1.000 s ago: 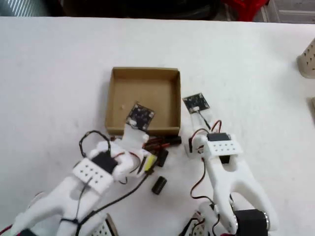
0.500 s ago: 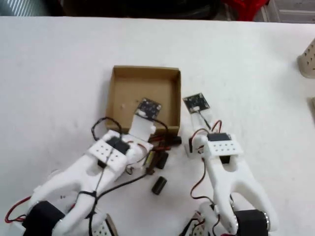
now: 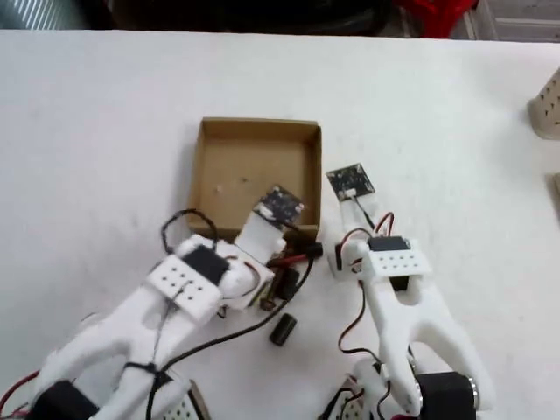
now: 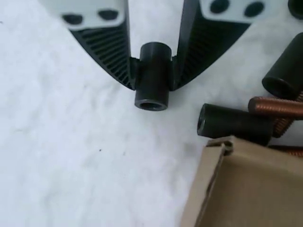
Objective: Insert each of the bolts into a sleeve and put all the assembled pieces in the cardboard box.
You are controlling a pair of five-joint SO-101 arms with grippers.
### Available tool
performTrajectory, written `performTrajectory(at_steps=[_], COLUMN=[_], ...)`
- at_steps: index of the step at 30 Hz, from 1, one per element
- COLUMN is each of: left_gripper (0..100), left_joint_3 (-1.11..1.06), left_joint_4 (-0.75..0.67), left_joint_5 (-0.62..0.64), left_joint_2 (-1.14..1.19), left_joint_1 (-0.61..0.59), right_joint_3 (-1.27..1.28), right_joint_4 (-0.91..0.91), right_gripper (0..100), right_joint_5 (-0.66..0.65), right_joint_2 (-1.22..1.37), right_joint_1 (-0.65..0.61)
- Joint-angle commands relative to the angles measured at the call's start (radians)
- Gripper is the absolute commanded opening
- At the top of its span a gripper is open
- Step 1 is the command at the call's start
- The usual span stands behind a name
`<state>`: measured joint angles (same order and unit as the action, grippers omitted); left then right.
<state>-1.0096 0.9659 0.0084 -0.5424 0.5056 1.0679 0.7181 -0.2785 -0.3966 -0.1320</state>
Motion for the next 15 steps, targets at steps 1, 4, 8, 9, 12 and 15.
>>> performTrajectory(at_steps=[1, 4, 8, 9, 12, 15], left_gripper=[2, 2, 2, 2, 2, 2], left_joint_3=[0.058, 0.052, -0.003, -0.015, -0.015, 0.035], left_joint_4=[0.083, 0.123, 0.107, 0.106, 0.110, 0.110], left_joint_5=[-0.055, -0.213, -0.580, -0.637, -0.767, -0.891], left_joint_2=[-0.208, -0.294, -0.337, -0.332, -0.298, -0.231], left_joint_1=[-0.131, -0.262, -0.437, -0.466, -0.562, -0.662], right_joint_3=[-0.026, -0.026, -0.026, -0.026, -0.020, -0.020], right_joint_4=[-0.016, -0.016, -0.016, -0.016, -0.016, -0.016], right_gripper=[1.7, 1.7, 1.7, 1.7, 1.7, 1.7], right_joint_5=[-0.011, -0.011, -0.011, -0.011, -0.011, -0.011], right_joint_2=[-0.004, -0.004, -0.004, -0.004, -0.004, -0.004], right_joint_1=[0.012, 0.012, 0.012, 0.012, 0.012, 0.012])
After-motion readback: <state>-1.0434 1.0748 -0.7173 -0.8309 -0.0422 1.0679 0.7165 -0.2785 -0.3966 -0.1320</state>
